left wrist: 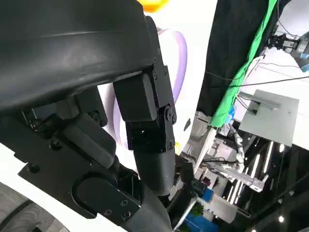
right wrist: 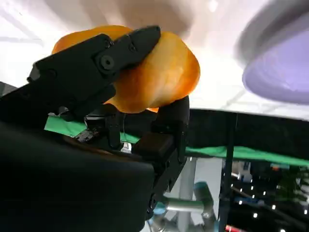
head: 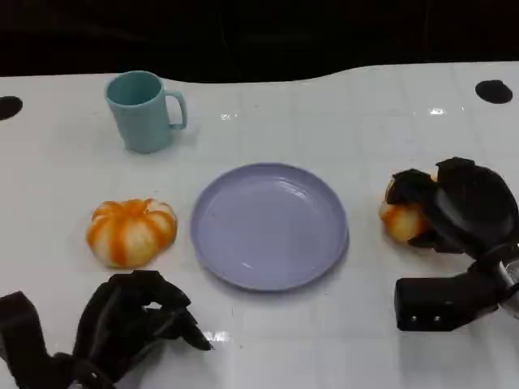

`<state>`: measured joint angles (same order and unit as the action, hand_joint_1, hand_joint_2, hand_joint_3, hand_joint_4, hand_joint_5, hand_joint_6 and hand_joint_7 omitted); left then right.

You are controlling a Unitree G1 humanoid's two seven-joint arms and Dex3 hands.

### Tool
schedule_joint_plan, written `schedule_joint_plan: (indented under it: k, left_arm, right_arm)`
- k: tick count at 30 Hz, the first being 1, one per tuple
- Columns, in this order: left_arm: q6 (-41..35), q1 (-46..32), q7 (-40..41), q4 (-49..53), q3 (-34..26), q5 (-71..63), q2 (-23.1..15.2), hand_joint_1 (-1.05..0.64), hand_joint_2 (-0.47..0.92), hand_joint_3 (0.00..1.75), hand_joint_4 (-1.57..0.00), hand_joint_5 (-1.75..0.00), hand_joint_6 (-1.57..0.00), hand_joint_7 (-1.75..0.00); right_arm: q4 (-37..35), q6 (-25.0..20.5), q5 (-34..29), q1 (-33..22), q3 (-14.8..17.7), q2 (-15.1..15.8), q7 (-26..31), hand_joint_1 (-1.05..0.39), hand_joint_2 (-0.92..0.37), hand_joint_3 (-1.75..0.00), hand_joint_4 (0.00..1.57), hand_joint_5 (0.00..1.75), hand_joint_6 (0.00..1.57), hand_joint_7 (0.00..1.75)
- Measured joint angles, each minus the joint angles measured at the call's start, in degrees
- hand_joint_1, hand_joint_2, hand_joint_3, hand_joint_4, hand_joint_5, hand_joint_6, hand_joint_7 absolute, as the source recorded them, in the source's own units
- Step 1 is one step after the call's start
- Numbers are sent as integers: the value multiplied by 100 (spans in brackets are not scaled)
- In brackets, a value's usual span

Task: Grasp the bread from the table and place it into the plate.

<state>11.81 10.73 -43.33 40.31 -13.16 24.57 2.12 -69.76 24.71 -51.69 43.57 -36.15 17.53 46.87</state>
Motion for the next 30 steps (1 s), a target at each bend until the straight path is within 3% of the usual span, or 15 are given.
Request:
schedule_joint_plan:
  k: [4,10,13,18,21,30]
  left_arm:
    - [-17,0,0,0,-3,1,-3,-105,60,0,-157,-61,-157,-37]
    - [-42,0,0,0,-8,0,-5,-105,60,0,-157,-62,-157,-38]
    - [-42,0,0,0,-19,1,-6,-105,60,0,-157,-62,-157,-39]
    - [-18,-2,0,0,-20,-3,-6,-105,61,1,-157,-62,-157,-39]
    - [-17,-14,1,-22,-12,-3,-6,-105,61,0,-157,-62,-157,-39]
    - [-16,-37,3,-65,21,-22,1,-105,61,0,-157,-62,-157,-39]
  right_arm:
    - [135,165,157,21,142,-33,143,-13,-44,-98,97,175,76,165]
    - [482,483,353,64,310,-85,182,-11,-29,-132,100,175,75,172]
    - [752,663,452,95,410,-95,137,-12,-26,-140,101,175,77,172]
    - [1123,975,600,145,465,-122,-168,-11,-25,-145,101,175,76,174]
    - [1305,1168,634,223,464,-160,-428,-12,-22,-145,101,175,83,165]
    - [1436,1356,653,445,453,-390,-1206,-15,-29,-134,100,175,82,161]
